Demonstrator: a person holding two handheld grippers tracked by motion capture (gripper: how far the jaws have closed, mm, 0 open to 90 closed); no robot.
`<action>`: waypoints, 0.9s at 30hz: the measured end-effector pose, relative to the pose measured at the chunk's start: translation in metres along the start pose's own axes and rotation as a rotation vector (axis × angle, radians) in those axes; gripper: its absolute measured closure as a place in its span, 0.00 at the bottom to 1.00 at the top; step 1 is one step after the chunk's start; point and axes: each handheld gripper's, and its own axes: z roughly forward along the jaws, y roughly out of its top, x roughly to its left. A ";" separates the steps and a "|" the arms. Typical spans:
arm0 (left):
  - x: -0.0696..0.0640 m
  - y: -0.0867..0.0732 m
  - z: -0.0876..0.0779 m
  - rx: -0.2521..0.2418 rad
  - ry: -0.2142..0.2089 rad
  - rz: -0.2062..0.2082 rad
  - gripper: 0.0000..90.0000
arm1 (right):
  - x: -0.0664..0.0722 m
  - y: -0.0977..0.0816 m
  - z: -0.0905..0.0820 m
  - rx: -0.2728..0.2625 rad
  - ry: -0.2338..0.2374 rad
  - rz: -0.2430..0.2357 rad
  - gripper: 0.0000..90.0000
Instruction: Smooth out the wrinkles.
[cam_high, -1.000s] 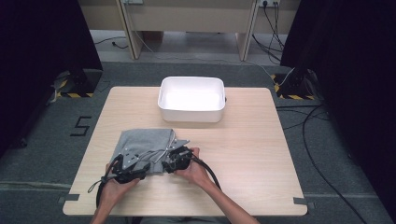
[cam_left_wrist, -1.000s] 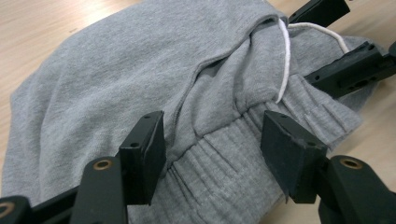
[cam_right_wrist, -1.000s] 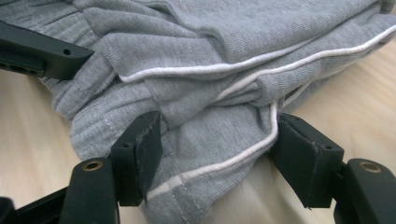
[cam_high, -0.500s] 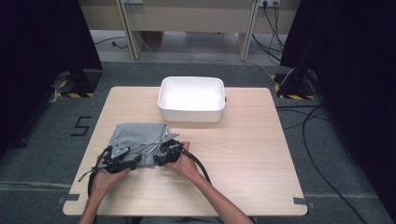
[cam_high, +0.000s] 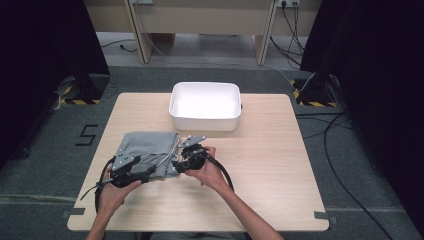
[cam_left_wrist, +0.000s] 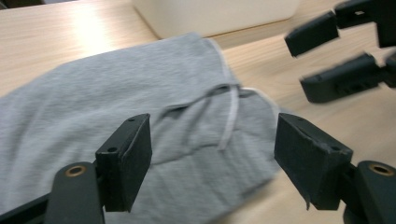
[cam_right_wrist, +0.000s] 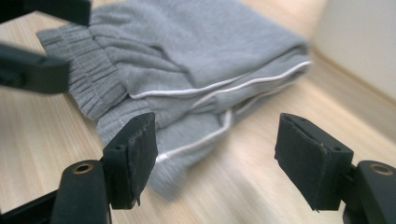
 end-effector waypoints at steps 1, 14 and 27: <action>-0.005 -0.002 -0.001 0.008 -0.009 0.000 0.29 | -0.002 -0.001 -0.005 -0.001 -0.008 -0.001 0.32; -0.053 -0.035 0.003 0.079 -0.024 0.031 0.27 | -0.042 -0.029 -0.052 -0.054 -0.062 0.063 0.32; -0.058 -0.054 0.010 0.180 0.049 0.064 0.26 | -0.067 -0.043 -0.074 -0.065 -0.123 0.123 0.32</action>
